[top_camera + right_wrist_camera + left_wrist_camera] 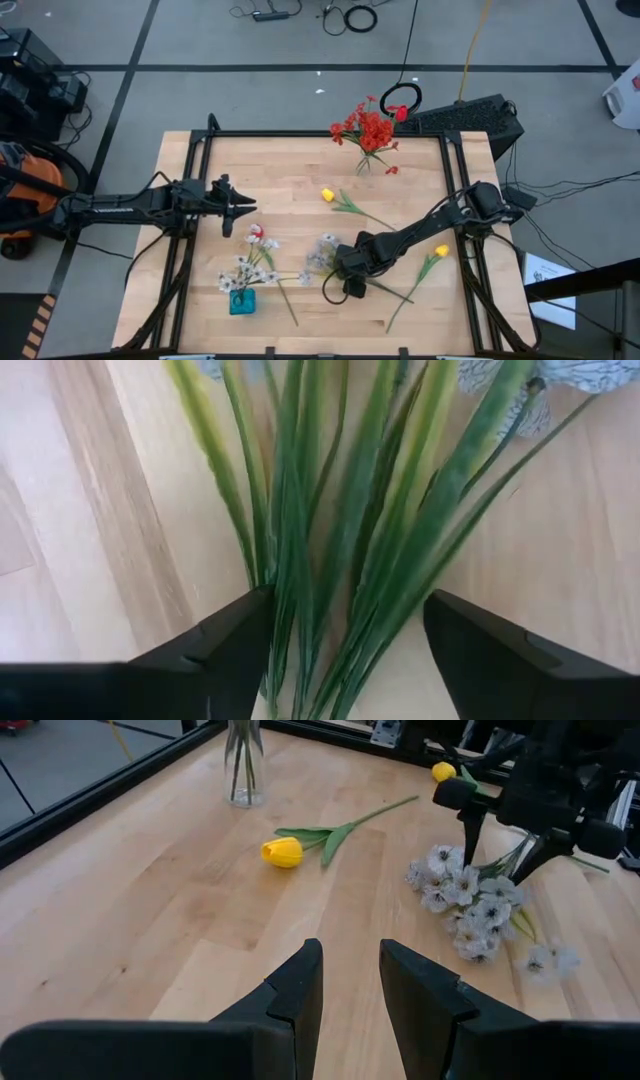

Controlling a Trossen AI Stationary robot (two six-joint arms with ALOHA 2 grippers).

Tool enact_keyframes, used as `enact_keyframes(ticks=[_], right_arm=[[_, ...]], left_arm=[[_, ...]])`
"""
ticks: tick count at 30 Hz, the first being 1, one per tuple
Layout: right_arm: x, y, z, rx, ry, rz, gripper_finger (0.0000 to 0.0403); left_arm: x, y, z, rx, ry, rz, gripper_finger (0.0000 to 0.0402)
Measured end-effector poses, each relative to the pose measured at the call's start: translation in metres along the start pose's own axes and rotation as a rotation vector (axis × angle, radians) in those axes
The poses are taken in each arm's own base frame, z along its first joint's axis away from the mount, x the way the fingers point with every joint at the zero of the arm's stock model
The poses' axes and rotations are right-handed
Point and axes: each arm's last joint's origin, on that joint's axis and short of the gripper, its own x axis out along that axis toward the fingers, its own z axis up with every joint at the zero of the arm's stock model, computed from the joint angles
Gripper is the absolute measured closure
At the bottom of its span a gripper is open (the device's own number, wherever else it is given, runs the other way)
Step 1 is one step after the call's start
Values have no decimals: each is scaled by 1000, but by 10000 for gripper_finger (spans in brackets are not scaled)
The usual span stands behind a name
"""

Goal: Sort flowers into vase by color
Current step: Put the white flower into the blue flower vase

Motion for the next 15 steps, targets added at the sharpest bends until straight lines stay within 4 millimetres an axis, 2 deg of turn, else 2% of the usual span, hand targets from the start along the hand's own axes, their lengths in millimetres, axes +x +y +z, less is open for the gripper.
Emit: enact_keyframes(ticks=[5,8,13,15], right_arm=[[1,-1,0,-11,-34,-49,199],[1,-2,1,-9,-58,-66,254],[2,1,1,45,-139,-118,371],[1,3,2,43,-182,-136,390]], left_arm=[[1,0,0,-4,6,1,293],[2,0,-1,-26,12,2,293],[3,0,-1,-26,18,4,293],[4,0,0,-26,9,11,293]])
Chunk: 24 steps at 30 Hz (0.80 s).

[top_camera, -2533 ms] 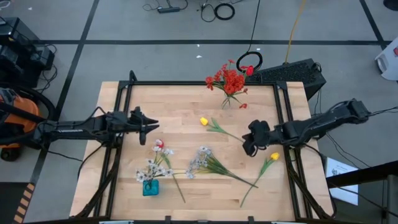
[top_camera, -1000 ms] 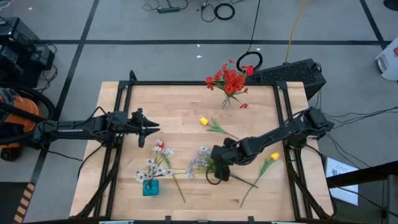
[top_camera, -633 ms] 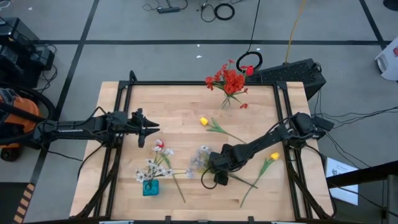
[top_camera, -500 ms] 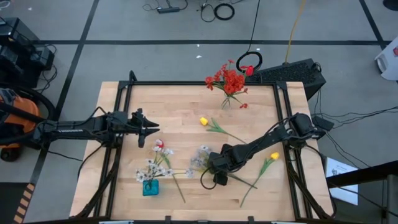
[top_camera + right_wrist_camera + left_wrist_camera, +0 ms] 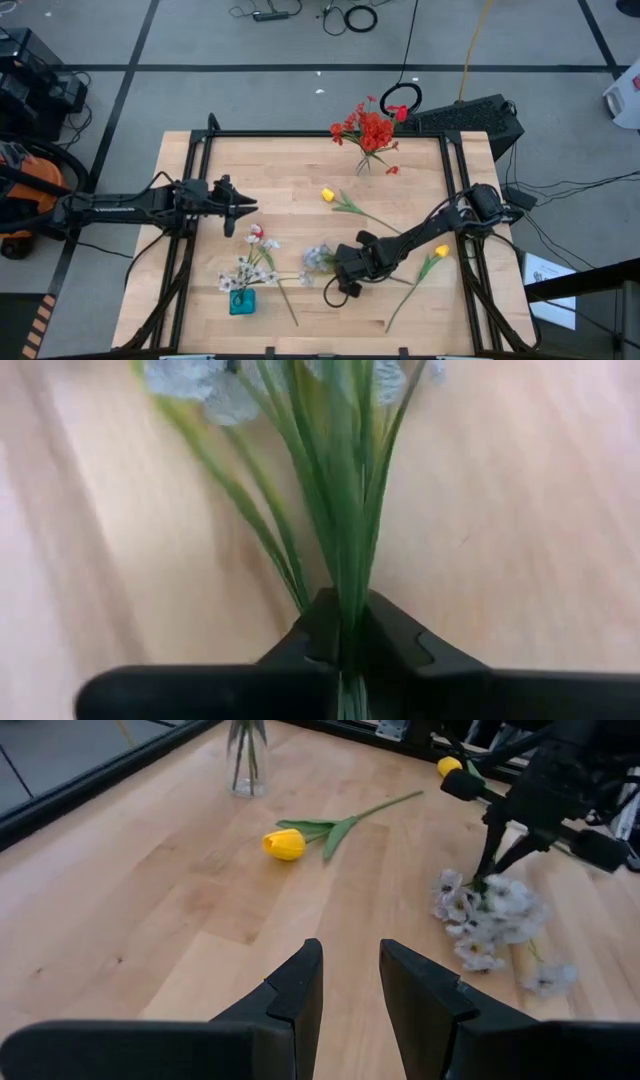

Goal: Sort flowers into vase by color
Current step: Put the white flower into the blue flower vase

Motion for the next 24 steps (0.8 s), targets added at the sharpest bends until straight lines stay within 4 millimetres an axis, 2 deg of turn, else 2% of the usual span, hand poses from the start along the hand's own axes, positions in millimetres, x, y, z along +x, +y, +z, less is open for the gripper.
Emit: enact_keyframes(ticks=[5,7,13,18,24], right_arm=[[-11,-5,5,33,-101,-84,389],[-21,-11,10,33,-155,-124,396],[-70,-26,25,85,-349,-197,399],[-118,-41,35,161,-566,-259,399],[-156,-52,64,201,-826,-247,399]], left_arm=[[1,0,4,-1,-39,6,293],[0,-1,6,-2,-67,1,293],[0,-2,14,-2,-150,-13,293],[-1,-4,20,4,-209,-25,293],[-5,-6,34,48,-358,-46,293]])
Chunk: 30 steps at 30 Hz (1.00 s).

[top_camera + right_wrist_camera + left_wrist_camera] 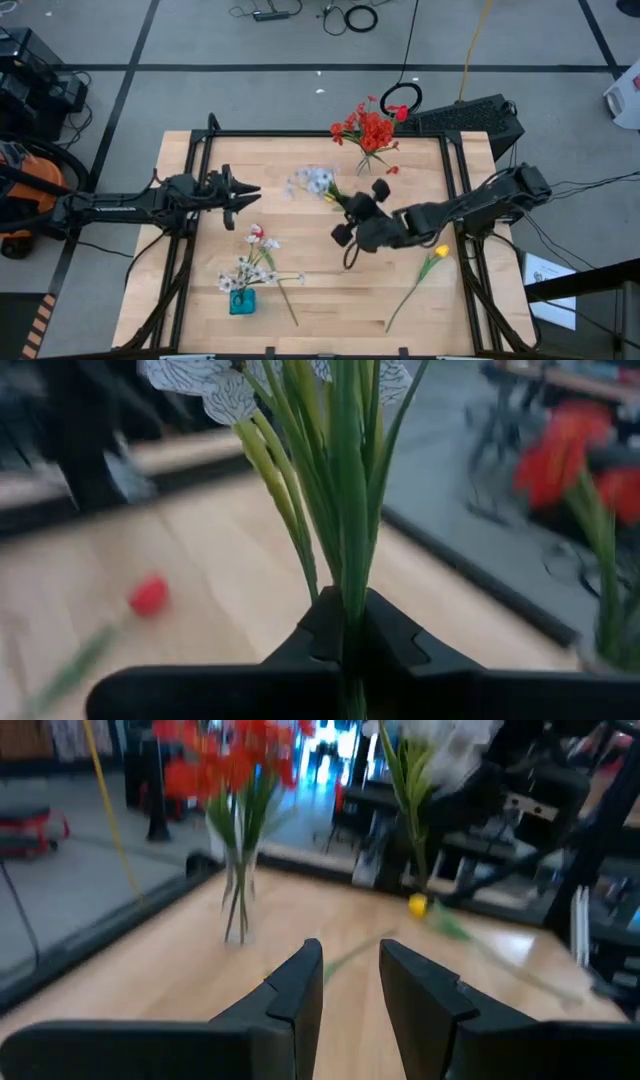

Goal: Sort flowers into vase by color
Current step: Put the white flower into the blue flower vase

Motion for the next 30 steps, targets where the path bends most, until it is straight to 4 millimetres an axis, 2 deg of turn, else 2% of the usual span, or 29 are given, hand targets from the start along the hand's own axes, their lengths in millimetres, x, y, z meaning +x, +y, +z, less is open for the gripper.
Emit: enact_keyframes(ticks=[8,15,22,27,30], right_arm=[[26,-5,42,83,-209,252,399],[35,-19,72,152,-438,443,399],[42,-29,81,184,-503,460,399],[53,-21,76,149,-522,518,399],[58,-17,74,113,-521,513,399]], left_arm=[[3,-2,13,-2,-133,-30,293],[9,-6,21,29,-225,-105,293],[22,-10,38,112,-302,-144,293],[47,-14,60,156,-277,-154,293],[63,-16,65,157,-246,-163,293]])
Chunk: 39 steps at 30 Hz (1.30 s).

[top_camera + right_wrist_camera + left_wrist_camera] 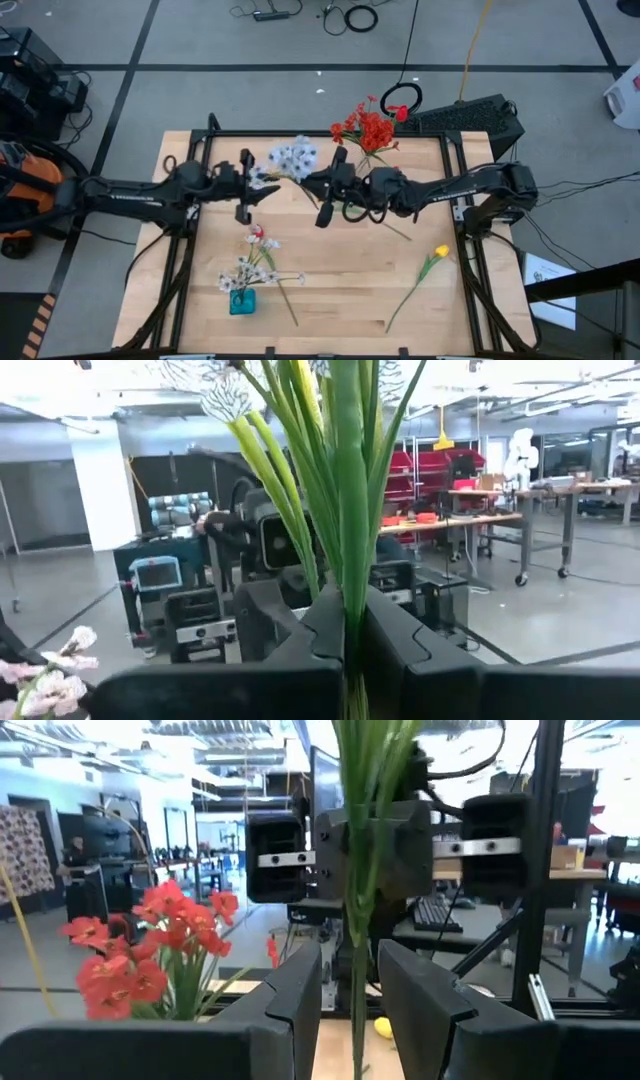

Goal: Sort flowers into vase by color
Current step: Put the white flower into the blue flower vase

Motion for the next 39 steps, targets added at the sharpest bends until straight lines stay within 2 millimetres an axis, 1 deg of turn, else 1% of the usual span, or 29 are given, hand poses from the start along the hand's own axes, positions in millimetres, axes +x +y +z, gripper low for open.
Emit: enact_keyframes(ticks=[5,12,22,28,39], right_arm=[[7,5,1,-31,-9,29,399],[8,6,-3,-33,6,53,399],[8,6,-5,-37,30,57,399],[8,6,-6,-40,42,52,399],[8,6,-9,-46,64,51,399]], left_arm=[[20,2,-8,-7,59,0,293],[34,4,-11,-10,82,0,293],[36,2,-11,-38,84,-55,293],[35,2,-17,-47,148,-63,293],[34,1,-21,-30,192,-100,293]])
